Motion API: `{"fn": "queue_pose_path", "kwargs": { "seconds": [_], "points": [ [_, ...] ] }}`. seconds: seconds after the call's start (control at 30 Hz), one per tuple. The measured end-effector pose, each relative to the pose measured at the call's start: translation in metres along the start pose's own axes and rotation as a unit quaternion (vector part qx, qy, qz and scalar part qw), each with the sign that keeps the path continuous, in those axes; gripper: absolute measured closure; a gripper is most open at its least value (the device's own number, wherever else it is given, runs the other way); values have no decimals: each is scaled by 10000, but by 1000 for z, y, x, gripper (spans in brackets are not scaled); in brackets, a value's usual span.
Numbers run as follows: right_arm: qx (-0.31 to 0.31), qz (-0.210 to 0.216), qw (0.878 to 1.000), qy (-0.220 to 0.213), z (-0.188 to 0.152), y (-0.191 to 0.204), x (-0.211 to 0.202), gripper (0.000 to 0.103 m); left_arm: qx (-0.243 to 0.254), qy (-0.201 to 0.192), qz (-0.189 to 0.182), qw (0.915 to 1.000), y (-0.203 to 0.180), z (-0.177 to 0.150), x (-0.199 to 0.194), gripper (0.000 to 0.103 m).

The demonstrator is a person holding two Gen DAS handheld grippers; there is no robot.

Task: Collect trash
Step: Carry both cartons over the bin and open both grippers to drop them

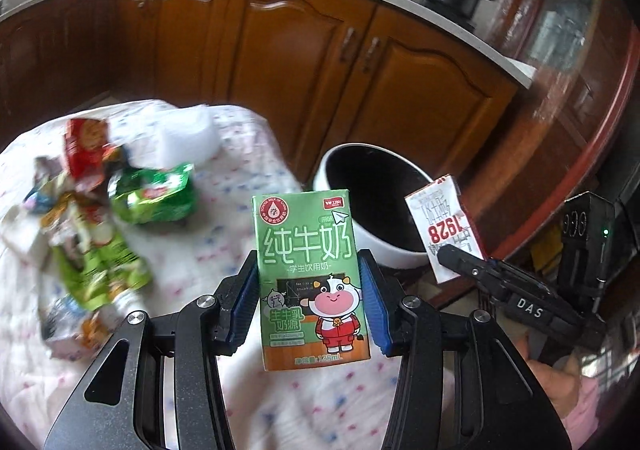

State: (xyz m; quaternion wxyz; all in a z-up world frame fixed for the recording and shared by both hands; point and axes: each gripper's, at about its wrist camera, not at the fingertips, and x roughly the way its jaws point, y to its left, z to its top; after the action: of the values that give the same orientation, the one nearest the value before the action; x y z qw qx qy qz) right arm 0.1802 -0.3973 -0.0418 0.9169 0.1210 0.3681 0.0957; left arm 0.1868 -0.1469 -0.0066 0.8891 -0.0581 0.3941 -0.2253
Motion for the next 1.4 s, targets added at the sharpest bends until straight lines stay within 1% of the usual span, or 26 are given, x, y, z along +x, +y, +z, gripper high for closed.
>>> {"fn": "queue_pose_path", "kwargs": {
  "seconds": [0.1,0.33,0.53,0.63,0.93,1.0,1.03,1.07,1.1,1.13,1.2,1.3,1.4],
  "points": [
    [-5,-165,9999,-20,9,-7,1,72,138,63,-80,9999,-13,12,13,57],
    [3,-375,9993,53,28,-24,8,72,398,291,-275,9984,-41,37,48,57],
    [-6,-506,9986,143,36,-36,17,72,534,469,-311,9970,-58,53,78,57],
    [-8,-554,9982,223,38,-43,21,72,622,540,-246,9963,-66,59,94,57],
    [-40,-614,9973,409,48,-56,39,71,620,777,-190,9949,-75,68,128,57],
    [3,-587,9973,444,48,-60,42,68,610,843,-185,9944,-75,68,133,56],
    [41,-573,9973,458,52,-65,46,62,609,892,-189,9940,-74,67,135,56],
    [93,-517,9976,461,52,-68,47,59,603,944,-193,9935,-74,67,138,54],
    [131,-493,9977,439,52,-69,47,52,592,996,-197,9931,-75,66,139,51],
    [152,-507,9977,420,53,-69,47,46,578,993,-205,9932,-74,66,139,45],
    [231,-458,9981,343,51,-70,43,46,549,956,-219,9937,-73,65,137,32],
    [345,-408,9983,225,46,-69,35,41,486,894,-239,9945,-68,62,132,30],
    [472,-256,9986,30,38,-62,25,30,335,813,-237,9958,-59,56,120,29]
  ]
}}
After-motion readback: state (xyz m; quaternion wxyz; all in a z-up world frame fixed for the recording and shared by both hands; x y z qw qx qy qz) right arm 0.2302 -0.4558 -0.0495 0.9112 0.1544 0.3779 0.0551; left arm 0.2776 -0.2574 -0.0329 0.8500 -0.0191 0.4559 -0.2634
